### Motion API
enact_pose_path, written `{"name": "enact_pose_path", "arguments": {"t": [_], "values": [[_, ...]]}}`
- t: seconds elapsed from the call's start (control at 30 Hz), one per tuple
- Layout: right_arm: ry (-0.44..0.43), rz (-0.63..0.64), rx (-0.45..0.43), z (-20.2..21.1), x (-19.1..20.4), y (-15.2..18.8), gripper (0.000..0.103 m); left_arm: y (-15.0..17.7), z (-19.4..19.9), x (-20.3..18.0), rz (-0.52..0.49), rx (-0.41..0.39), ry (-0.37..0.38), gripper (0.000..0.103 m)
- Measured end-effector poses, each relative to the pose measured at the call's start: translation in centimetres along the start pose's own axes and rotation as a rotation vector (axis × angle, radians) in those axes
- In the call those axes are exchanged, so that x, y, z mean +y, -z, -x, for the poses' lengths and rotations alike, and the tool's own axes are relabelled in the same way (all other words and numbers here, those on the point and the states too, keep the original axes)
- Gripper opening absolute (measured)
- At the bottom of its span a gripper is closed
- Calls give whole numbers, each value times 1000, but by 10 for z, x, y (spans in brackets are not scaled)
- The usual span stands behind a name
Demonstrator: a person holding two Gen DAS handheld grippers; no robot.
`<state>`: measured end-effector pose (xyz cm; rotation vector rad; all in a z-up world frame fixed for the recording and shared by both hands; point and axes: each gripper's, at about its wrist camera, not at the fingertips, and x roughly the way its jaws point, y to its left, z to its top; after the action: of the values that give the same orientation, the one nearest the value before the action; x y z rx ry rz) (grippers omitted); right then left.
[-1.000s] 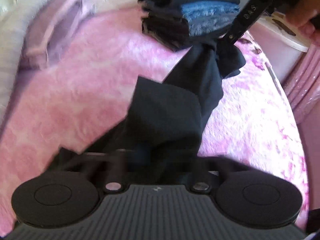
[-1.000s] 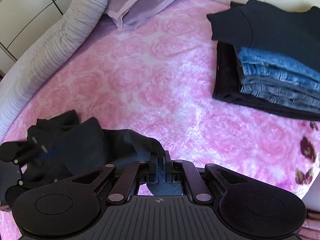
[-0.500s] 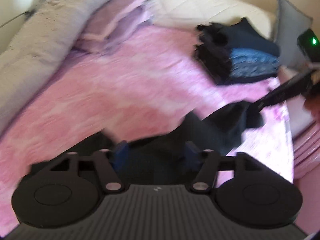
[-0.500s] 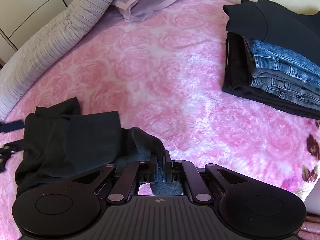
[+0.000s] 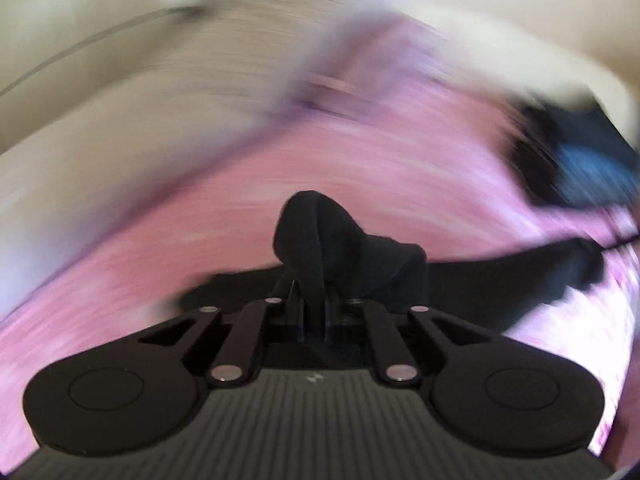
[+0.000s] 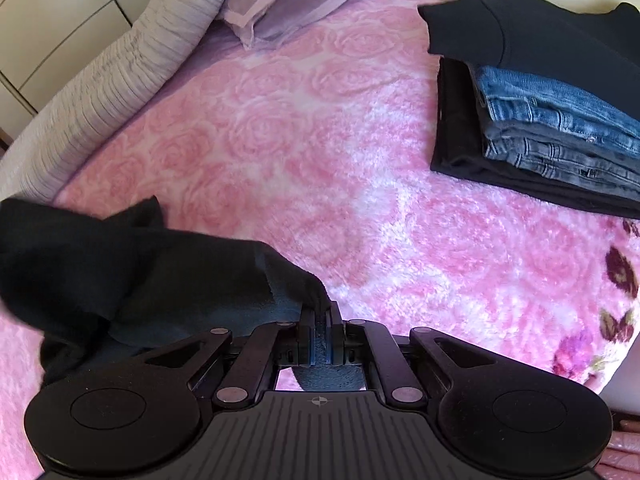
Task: Fold clothes
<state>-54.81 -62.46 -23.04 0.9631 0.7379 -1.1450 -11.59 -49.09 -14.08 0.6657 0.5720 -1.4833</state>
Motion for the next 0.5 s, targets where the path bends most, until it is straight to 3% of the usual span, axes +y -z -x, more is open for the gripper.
{"name": "enact_pose_path", "arguments": {"t": [0.13, 0.2, 0.37, 0.5], "values": [[-4, 55, -33, 11, 22, -12, 3, 43, 96, 143, 171, 5, -314, 7], [-3, 95, -45, 16, 38, -16, 3, 70, 131, 194, 233, 26, -423, 7], [33, 204, -100, 34, 85, -27, 3, 146, 169, 270, 345, 69, -531, 7], [94, 264, -128, 35, 112, -41, 3, 194, 159, 295, 400, 124, -512, 7]]}}
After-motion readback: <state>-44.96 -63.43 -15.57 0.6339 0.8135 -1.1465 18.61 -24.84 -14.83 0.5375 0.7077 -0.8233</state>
